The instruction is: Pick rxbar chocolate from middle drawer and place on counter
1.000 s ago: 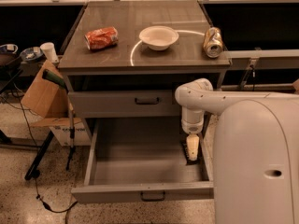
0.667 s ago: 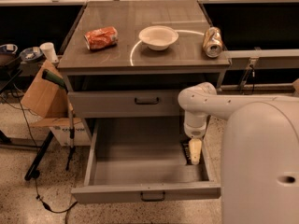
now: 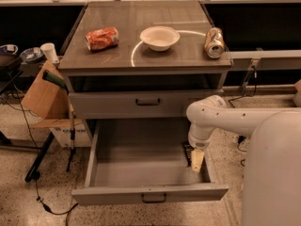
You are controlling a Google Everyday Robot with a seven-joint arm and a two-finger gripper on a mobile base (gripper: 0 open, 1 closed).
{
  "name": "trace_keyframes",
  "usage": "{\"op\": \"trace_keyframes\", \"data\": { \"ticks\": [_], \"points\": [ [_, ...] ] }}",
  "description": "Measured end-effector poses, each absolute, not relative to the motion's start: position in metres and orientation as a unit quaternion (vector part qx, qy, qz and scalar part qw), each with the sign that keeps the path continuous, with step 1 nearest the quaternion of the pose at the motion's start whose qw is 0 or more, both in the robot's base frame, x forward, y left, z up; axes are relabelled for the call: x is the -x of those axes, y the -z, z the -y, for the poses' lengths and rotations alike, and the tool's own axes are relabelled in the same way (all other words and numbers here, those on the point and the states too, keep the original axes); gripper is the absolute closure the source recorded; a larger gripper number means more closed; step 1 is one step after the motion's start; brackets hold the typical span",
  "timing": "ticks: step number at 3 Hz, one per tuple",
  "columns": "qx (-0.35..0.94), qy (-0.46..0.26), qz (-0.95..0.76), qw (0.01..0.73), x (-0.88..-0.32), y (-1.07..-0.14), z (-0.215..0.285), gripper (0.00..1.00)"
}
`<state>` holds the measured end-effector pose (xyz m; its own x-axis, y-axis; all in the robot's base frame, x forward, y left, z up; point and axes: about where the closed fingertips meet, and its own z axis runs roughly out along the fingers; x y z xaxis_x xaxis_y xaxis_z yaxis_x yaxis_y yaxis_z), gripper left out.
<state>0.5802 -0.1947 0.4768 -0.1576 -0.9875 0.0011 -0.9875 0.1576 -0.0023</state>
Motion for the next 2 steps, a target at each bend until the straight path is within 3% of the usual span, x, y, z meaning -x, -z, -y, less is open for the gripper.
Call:
{"op": "trace_keyframes", "data": {
  "ticks": [2],
  "points": [
    [0.590, 0.024, -0.803, 0.072, -0.628, -0.437, 0.194, 0.00]
  ]
}}
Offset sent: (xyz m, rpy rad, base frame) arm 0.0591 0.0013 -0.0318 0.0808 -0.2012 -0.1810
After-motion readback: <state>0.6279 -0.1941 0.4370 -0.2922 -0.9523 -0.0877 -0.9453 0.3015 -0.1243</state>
